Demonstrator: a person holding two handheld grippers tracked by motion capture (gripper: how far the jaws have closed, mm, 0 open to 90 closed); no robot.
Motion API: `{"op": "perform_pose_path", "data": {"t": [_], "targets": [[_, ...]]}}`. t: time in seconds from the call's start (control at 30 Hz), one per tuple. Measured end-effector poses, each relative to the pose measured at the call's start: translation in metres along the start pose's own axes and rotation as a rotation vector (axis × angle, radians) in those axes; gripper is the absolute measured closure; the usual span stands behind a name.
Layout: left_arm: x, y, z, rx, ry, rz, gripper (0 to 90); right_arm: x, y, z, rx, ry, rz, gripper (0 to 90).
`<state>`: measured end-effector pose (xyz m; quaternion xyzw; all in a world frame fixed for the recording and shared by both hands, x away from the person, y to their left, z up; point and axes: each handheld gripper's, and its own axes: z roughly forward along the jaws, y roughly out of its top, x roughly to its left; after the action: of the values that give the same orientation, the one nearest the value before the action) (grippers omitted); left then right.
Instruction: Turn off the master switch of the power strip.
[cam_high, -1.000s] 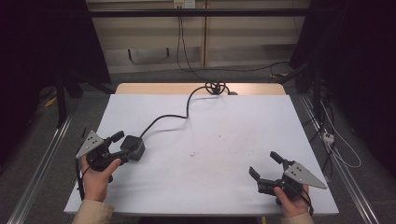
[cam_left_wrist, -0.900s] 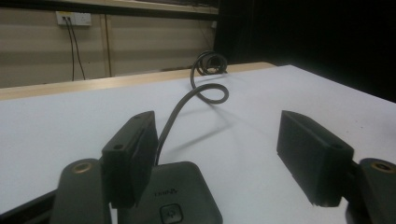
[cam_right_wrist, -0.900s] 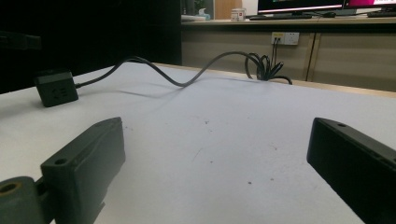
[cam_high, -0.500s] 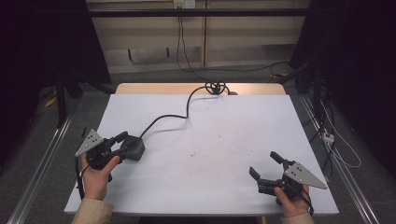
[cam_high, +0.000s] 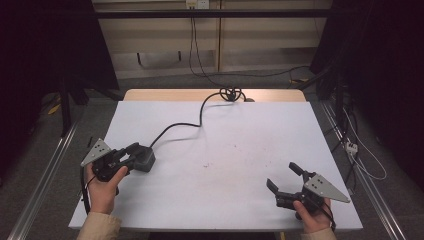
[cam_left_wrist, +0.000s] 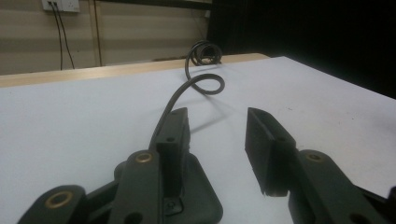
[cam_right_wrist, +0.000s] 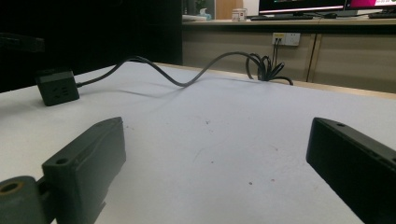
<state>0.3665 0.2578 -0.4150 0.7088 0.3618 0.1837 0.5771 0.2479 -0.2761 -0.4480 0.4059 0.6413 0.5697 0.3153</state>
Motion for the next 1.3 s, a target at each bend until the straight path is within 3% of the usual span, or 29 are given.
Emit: {"op": "perform_pose_path", "data": {"t": [0.6, 0.9, 1.3], "targets": [[0.0029, -0.0018, -0.0010, 0.038, 0.016, -0.003, 72.9, 0.0004, 0.0004, -0.0001, -0.003, 0.001, 0.001, 4.4], [0.0048, -0.0042, 0.0006, 0.080, 0.036, 0.001, 76.1, 0.0002, 0.0005, -0.0004, -0.004, 0.002, -0.003, 4.5], [0.0096, -0.0068, 0.0006, 0.091, 0.057, -0.010, 78.0, 0.0002, 0.0007, -0.0004, -0.006, 0.003, -0.003, 4.4]]}}
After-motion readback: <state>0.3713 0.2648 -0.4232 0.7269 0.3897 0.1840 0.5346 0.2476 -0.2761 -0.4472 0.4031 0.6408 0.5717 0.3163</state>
